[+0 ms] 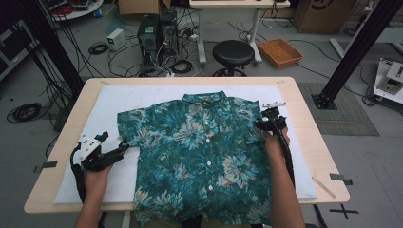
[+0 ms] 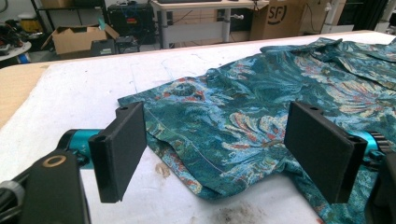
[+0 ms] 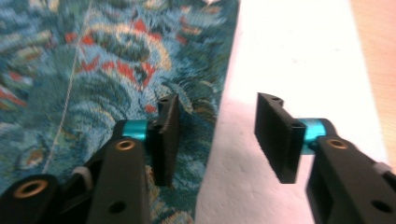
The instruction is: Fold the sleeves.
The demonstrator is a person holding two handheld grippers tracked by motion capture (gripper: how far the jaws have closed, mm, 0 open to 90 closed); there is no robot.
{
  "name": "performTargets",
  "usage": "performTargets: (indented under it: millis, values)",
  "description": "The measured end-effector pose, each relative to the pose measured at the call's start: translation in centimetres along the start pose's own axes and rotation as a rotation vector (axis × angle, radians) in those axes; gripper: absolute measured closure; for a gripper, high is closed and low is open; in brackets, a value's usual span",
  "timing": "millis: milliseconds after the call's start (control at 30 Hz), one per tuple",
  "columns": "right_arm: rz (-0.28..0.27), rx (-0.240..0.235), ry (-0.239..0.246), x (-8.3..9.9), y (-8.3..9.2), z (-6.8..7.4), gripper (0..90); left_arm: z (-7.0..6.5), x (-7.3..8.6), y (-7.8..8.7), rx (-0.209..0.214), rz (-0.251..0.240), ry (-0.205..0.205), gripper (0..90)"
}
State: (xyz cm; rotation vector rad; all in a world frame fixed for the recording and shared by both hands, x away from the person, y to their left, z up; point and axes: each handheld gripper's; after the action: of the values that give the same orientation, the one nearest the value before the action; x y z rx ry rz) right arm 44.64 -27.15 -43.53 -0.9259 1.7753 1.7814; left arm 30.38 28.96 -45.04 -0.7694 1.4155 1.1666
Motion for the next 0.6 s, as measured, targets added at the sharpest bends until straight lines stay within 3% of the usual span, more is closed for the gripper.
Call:
performTargets:
  millis: [133, 233, 367, 533, 600]
  values:
    - [-0.077, -0.056, -0.040, 0.5, 1.8, -0.9, 41.6, 0.0, 0.0, 0.0, 0.002, 0.000, -0.002, 21.3]
    - [-0.119, -0.114, -0.055, 1.5, 3.2, -1.6, 30.2, 0.0, 0.0, -0.1, 0.000, 0.009, 0.007, 21.3]
    - [-0.165, -0.152, -0.032, 3.2, 4.7, -2.5, 22.3, 0.2, -0.1, -0.1, -0.011, 0.021, 0.026, 21.3]
    - [-0.178, -0.193, 0.013, 5.3, 5.4, -3.0, 21.9, 0.8, -0.4, -0.5, 0.002, 0.045, 0.107, 21.4]
    - [-0.184, -0.205, 0.012, 5.4, 5.7, -3.3, 21.9, 1.1, -0.8, -0.8, 0.003, 0.049, 0.120, 21.3]
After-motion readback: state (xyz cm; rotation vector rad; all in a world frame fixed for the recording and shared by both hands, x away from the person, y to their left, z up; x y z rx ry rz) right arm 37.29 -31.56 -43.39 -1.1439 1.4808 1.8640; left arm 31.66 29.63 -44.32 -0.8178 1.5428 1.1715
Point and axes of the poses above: each handheld gripper's, and its own axes: y roughly backward along the jaws, x roughly out of its underside, z roughly to its left, and after that the axes turned 5 degrees about -y, right-handed
